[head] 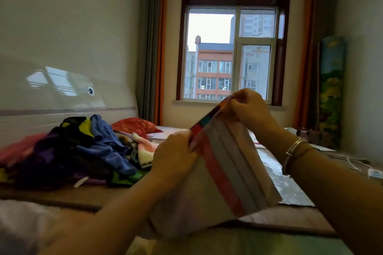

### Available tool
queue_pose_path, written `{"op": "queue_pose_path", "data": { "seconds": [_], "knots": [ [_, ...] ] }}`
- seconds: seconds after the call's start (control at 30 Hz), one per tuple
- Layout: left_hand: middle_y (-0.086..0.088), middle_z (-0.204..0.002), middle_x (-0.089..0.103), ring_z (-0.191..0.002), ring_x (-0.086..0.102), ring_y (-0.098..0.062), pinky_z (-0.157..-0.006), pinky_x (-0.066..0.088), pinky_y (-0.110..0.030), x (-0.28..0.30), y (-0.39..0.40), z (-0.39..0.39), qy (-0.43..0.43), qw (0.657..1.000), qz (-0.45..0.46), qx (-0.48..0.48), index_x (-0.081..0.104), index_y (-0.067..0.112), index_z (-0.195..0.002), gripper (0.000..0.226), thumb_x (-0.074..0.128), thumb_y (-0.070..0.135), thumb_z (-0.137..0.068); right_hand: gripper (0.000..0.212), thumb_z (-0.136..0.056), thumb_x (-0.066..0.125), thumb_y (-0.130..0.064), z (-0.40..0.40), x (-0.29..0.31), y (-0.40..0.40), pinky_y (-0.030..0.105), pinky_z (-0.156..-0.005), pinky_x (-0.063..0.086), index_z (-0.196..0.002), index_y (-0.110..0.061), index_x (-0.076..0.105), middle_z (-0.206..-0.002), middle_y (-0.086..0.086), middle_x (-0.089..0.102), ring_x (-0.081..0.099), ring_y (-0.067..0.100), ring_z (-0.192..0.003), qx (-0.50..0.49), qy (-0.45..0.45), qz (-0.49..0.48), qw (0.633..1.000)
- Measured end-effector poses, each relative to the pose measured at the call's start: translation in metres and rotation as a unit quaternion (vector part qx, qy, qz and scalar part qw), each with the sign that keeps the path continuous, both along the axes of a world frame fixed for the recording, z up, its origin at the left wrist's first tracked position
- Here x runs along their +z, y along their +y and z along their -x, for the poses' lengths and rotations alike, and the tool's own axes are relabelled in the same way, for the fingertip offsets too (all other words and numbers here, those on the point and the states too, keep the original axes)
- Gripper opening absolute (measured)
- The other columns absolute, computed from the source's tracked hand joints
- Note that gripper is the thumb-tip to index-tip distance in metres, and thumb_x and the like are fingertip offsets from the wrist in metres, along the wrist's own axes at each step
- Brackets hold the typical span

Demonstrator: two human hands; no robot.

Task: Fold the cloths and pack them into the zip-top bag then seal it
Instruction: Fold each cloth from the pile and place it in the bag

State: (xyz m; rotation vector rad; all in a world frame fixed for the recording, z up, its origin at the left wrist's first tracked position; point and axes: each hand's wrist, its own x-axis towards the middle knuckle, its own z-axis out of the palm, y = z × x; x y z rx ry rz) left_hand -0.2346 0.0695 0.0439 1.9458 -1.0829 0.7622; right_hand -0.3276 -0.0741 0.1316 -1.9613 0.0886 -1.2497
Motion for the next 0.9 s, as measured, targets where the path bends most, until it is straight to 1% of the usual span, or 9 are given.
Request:
{"op": "queue_pose_path", "data": {
  "seconds": [0.1,0.17,0.23,0.33,0.4,0.53,0.6,0.7,0.9],
  "knots": [
    [0.003,-0.083,0.064,-0.079,0.062,-0.015,-0.071,0.049,-0.032,-0.009,0.019,-0.016,0.063,0.997,-0.047,0.015,0.063,0.019,-0.088,0.022,0.048,0.033,-0.097,0.011,-0.092,0.056,-0.008,0.006,0.003,-0.012,0.021,-0.072,0.054,-0.103,-0.005,0.057,-0.083,-0.002,0.062,0.063,0.012,-0.081,-0.039,0.000,0.007,0.999],
    [-0.003,-0.079,0.065,-0.077,0.061,-0.018,-0.074,0.049,-0.035,-0.013,0.033,-0.025,0.091,0.994,-0.061,0.016,0.067,0.013,-0.083,0.030,0.050,0.034,-0.097,0.014,-0.092,0.057,-0.010,0.011,-0.001,-0.023,0.026,-0.080,0.054,-0.105,-0.006,0.056,-0.091,0.003,0.063,0.063,0.016,-0.089,-0.061,0.001,0.008,0.998],
    [-0.006,-0.073,0.064,-0.070,0.059,-0.018,-0.068,0.044,-0.030,-0.013,0.045,-0.029,0.107,0.991,-0.078,0.019,0.069,0.007,-0.079,0.037,0.052,0.034,-0.096,0.018,-0.091,0.059,-0.010,0.018,-0.007,-0.031,0.026,-0.081,0.052,-0.107,-0.003,0.057,-0.092,0.003,0.062,0.060,0.014,-0.086,-0.082,0.003,0.013,0.997],
    [0.004,-0.058,0.054,-0.058,0.051,-0.008,-0.053,0.032,-0.018,-0.012,0.060,-0.029,0.110,0.989,-0.095,0.031,0.064,0.013,-0.066,0.037,0.054,0.034,-0.094,0.021,-0.089,0.062,-0.010,0.027,-0.019,-0.040,0.030,-0.087,0.050,-0.108,-0.002,0.061,-0.095,0.005,0.063,0.058,0.015,-0.087,-0.113,0.025,0.039,0.993],
    [0.005,-0.056,0.053,-0.058,0.051,-0.008,-0.054,0.033,-0.018,-0.013,0.066,-0.031,0.098,0.989,-0.103,0.041,0.065,0.011,-0.065,0.038,0.057,0.035,-0.093,0.021,-0.087,0.064,-0.011,0.032,-0.027,-0.046,0.035,-0.090,0.052,-0.107,-0.003,0.065,-0.096,0.006,0.065,0.059,0.017,-0.090,-0.118,0.049,0.050,0.991],
    [0.009,-0.069,0.064,-0.071,0.061,-0.009,-0.071,0.050,-0.030,-0.006,0.073,-0.026,0.047,0.996,-0.061,0.046,0.074,0.017,-0.075,0.009,0.072,0.022,-0.083,0.012,-0.088,0.065,-0.017,0.044,-0.037,-0.056,0.048,-0.086,0.054,-0.094,-0.008,0.068,-0.087,0.008,0.068,0.065,0.027,-0.087,-0.124,0.022,0.037,0.991],
    [0.011,-0.070,0.065,-0.071,0.062,-0.006,-0.064,0.046,-0.020,0.001,0.075,-0.017,0.031,0.999,-0.015,0.036,0.071,0.020,-0.074,0.007,0.077,0.018,-0.078,0.008,-0.090,0.063,-0.019,0.049,-0.038,-0.059,0.050,-0.081,0.056,-0.092,-0.012,0.067,-0.085,0.009,0.068,0.067,0.030,-0.082,-0.120,-0.007,0.009,0.993],
    [0.012,-0.070,0.061,-0.068,0.058,-0.004,-0.057,0.036,-0.010,0.017,0.077,-0.004,0.020,0.999,0.042,0.009,0.067,0.019,-0.075,0.010,0.077,0.018,-0.078,0.013,-0.091,0.061,-0.026,0.053,-0.037,-0.061,0.050,-0.080,0.056,-0.092,-0.014,0.067,-0.084,0.006,0.068,0.066,0.026,-0.082,-0.147,-0.046,0.006,0.988],
    [0.009,-0.060,0.056,-0.059,0.053,-0.001,-0.057,0.041,-0.005,0.055,0.084,0.006,-0.068,0.996,0.056,-0.004,0.064,0.016,-0.066,0.021,0.078,0.029,-0.075,0.020,-0.093,0.059,-0.023,0.061,-0.021,-0.058,0.030,-0.077,0.049,-0.099,-0.007,0.067,-0.086,0.004,0.064,0.057,0.015,-0.080,-0.180,-0.103,0.037,0.978]
  ]
}}
